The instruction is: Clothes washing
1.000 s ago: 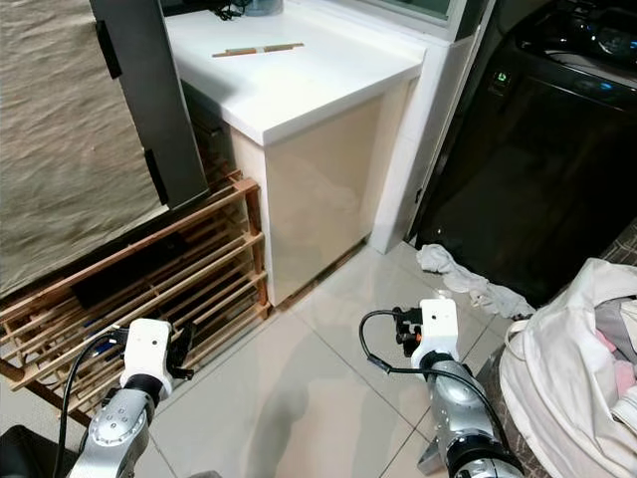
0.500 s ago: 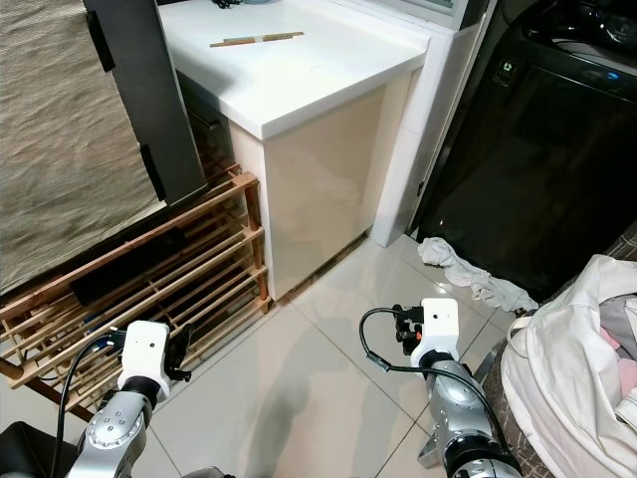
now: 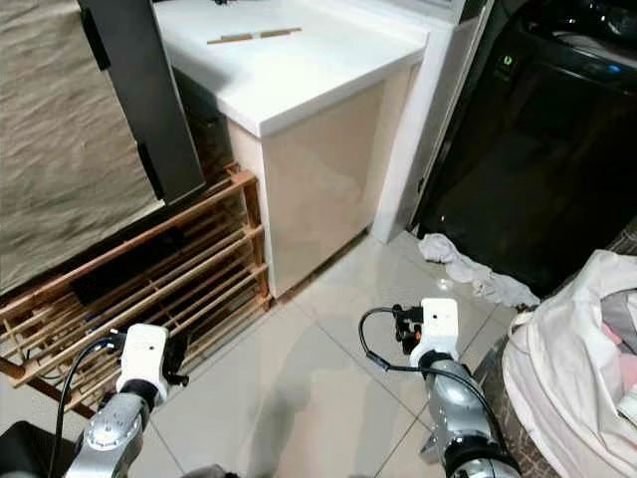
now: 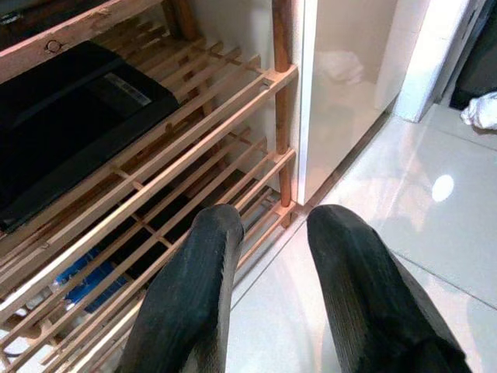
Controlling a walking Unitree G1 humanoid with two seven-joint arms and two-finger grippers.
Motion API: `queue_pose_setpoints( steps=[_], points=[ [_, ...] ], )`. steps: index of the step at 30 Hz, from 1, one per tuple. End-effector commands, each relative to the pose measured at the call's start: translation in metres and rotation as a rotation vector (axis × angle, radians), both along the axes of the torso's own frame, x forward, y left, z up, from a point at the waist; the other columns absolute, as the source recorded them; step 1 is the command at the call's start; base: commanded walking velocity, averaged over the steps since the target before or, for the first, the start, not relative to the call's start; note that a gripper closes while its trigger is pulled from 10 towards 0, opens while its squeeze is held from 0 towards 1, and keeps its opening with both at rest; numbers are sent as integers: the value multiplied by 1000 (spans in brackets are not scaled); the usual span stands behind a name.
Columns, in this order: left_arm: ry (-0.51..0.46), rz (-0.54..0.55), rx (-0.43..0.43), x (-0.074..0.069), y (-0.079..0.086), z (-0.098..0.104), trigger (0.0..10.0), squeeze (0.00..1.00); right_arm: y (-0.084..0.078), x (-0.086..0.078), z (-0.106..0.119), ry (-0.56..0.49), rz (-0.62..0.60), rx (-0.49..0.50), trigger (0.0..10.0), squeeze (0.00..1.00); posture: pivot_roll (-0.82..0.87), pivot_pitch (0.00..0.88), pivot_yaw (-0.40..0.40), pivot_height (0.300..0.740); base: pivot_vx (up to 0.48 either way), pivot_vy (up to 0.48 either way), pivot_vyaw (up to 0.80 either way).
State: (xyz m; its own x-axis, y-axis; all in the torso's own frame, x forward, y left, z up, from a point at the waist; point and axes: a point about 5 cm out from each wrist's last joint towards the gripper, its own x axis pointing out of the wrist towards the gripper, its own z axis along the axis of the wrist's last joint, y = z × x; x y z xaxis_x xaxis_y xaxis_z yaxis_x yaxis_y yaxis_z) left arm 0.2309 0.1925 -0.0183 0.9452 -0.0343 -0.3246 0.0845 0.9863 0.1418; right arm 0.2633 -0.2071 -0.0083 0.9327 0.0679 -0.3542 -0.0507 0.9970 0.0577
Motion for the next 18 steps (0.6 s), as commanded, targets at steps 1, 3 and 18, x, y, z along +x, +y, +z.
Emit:
queue_pose_setpoints(
  steps=[1, 3, 18],
  points=[
    [25, 22, 30, -3, 5, -5, 10000, 0, -2, 2, 2, -3, 0, -14, 10000, 20, -78, 72, -4, 740, 0, 0, 0],
    [31, 28, 33, -4, 5, -6, 10000, 0, -3, 2, 2, -3, 0, -15, 10000, 20, -78, 70, -4, 740, 0, 0, 0],
    [93, 36, 37, -3, 8, -15, 10000, 0, -4, 3, 2, 2, 1, -26, 10000, 24, -77, 46, -4, 740, 0, 0, 0]
  ],
)
